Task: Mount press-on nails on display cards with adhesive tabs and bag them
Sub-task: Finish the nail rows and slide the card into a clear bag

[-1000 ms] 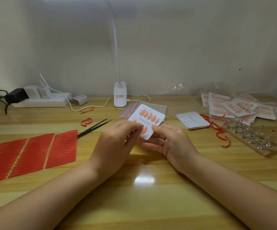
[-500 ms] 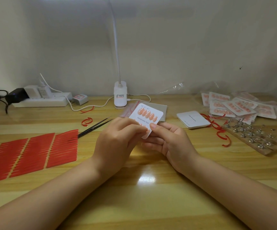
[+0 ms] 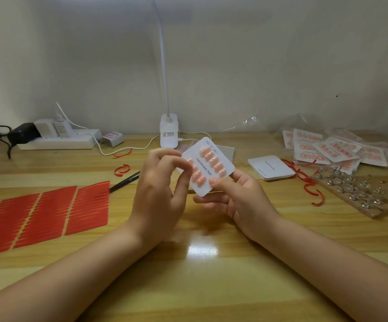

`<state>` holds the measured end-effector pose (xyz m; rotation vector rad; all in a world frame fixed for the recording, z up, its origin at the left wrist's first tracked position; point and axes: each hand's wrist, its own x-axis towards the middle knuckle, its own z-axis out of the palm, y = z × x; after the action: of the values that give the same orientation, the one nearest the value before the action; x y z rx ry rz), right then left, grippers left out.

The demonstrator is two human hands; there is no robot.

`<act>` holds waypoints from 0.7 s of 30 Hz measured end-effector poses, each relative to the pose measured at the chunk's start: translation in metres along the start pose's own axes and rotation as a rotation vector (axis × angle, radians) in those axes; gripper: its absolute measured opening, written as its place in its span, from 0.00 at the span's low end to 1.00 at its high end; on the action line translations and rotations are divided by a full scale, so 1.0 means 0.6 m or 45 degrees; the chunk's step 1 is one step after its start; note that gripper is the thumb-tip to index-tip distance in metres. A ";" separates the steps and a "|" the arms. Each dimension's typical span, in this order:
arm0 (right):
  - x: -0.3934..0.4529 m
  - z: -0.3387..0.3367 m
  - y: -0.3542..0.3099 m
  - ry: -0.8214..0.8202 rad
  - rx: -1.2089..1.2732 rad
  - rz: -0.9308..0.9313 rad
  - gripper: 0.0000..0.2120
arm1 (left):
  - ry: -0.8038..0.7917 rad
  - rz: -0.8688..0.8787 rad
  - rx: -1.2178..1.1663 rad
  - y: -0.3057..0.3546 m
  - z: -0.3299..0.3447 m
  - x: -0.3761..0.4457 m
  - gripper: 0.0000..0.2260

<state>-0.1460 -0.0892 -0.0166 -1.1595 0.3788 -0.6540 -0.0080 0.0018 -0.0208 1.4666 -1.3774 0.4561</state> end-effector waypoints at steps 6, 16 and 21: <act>0.007 -0.010 -0.007 0.008 -0.206 -0.067 0.10 | -0.132 -0.588 -0.409 0.014 -0.007 0.006 0.02; 0.008 -0.020 -0.028 -0.137 -0.417 -0.158 0.09 | -0.138 -0.868 -0.745 0.017 -0.005 0.009 0.02; 0.006 -0.023 -0.037 -0.208 -0.588 -0.157 0.07 | -0.099 -0.912 -0.808 0.007 -0.009 0.012 0.02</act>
<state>-0.1573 -0.1069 -0.0008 -1.6758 0.3290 -0.5884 -0.0078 0.0034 -0.0107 1.3188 -0.8397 -0.4624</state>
